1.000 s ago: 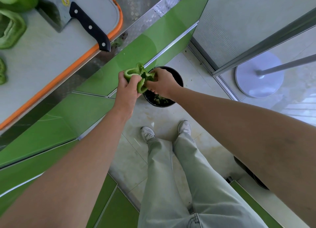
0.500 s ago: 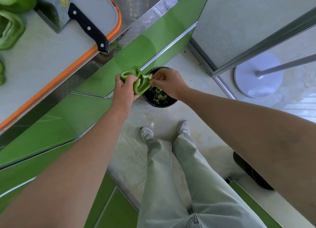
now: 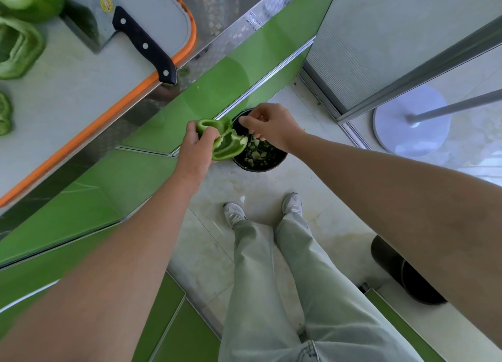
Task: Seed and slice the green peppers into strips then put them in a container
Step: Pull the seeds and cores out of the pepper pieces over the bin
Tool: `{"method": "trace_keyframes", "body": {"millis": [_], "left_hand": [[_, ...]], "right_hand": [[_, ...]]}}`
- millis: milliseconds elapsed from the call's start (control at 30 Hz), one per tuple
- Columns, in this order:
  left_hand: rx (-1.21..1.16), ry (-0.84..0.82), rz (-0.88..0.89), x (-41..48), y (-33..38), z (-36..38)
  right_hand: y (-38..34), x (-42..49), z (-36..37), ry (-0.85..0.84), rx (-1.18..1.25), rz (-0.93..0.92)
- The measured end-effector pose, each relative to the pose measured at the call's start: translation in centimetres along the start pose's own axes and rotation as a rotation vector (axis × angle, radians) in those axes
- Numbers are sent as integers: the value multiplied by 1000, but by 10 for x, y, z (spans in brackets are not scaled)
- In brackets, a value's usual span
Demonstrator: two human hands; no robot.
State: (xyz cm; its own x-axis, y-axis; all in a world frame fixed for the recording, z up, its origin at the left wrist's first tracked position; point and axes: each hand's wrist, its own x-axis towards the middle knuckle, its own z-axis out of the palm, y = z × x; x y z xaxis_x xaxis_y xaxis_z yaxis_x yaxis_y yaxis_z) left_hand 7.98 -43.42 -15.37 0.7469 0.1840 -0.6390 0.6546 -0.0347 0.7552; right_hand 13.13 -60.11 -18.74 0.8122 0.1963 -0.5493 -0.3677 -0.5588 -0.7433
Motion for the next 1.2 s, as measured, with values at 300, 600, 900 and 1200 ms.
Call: {"method": "trace_keyframes", "body": {"millis": [300, 600, 900, 1200], "left_hand": [[83, -73, 91, -3, -2, 0], [192, -153, 136, -10, -8, 3], [143, -201, 71, -10, -13, 1], [39, -174, 21, -9, -3, 5]], "right_hand": [[-11, 7, 6, -134, 36, 36], [-14, 8, 14, -126, -5, 218], [-11, 0, 22, -73, -420, 30], [-3, -5, 9, -76, -81, 37]]}}
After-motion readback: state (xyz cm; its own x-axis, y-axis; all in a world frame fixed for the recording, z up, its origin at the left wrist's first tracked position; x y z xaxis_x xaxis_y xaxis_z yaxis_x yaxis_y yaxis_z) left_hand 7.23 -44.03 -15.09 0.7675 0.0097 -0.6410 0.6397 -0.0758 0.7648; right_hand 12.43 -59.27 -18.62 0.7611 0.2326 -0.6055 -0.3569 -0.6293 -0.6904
